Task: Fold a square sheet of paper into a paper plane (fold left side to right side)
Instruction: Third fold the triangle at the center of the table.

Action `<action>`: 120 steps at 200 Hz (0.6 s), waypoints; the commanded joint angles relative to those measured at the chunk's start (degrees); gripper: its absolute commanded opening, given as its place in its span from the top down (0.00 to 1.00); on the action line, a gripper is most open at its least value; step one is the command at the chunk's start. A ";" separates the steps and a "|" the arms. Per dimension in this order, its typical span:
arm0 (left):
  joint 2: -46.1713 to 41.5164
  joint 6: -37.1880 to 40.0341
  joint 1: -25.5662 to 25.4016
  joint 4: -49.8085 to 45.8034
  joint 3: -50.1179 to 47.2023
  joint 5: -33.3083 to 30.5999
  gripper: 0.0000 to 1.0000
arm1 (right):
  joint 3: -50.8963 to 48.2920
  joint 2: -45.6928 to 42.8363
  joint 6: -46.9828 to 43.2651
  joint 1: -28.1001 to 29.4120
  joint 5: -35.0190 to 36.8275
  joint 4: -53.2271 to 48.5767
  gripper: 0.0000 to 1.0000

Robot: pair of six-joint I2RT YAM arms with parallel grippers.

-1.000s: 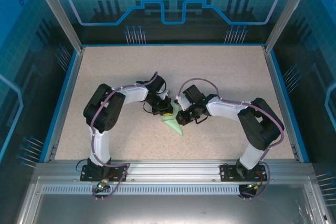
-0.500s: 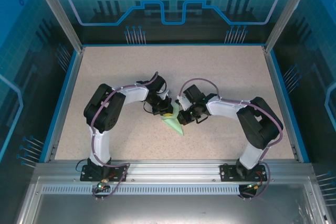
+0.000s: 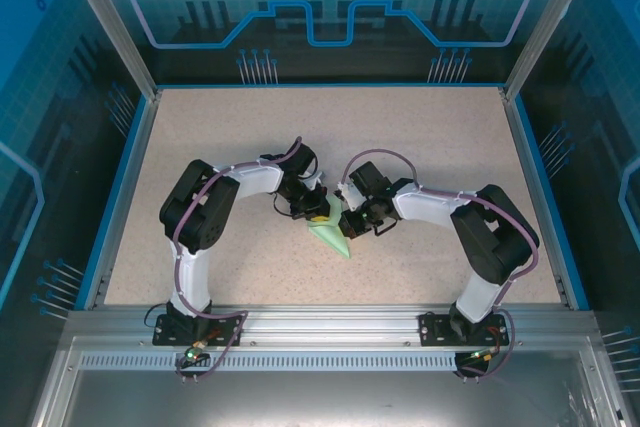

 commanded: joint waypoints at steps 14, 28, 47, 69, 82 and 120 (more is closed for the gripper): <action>2.34 1.05 -0.89 -3.25 -0.46 -2.60 0.95 | -0.01 1.23 0.75 -0.78 0.47 -1.34 1.00; 2.38 1.05 -0.94 -3.24 -0.55 -2.58 0.96 | -0.08 1.49 0.75 -0.82 0.24 -1.25 1.00; 2.37 1.05 -0.93 -3.24 -0.62 -2.60 0.96 | -0.04 1.85 0.94 -0.77 0.20 -1.25 1.00; 2.31 1.04 -0.96 -3.22 -0.56 -2.61 0.95 | 0.12 2.25 0.97 -0.78 0.50 -1.60 1.00; 2.28 1.05 -0.94 -3.20 -0.54 -2.57 0.95 | 0.14 2.47 0.99 -0.77 0.57 -1.66 1.00; 2.37 1.14 -0.95 -3.55 -0.49 -3.00 0.95 | -0.46 1.34 1.27 -0.77 1.10 -1.45 1.00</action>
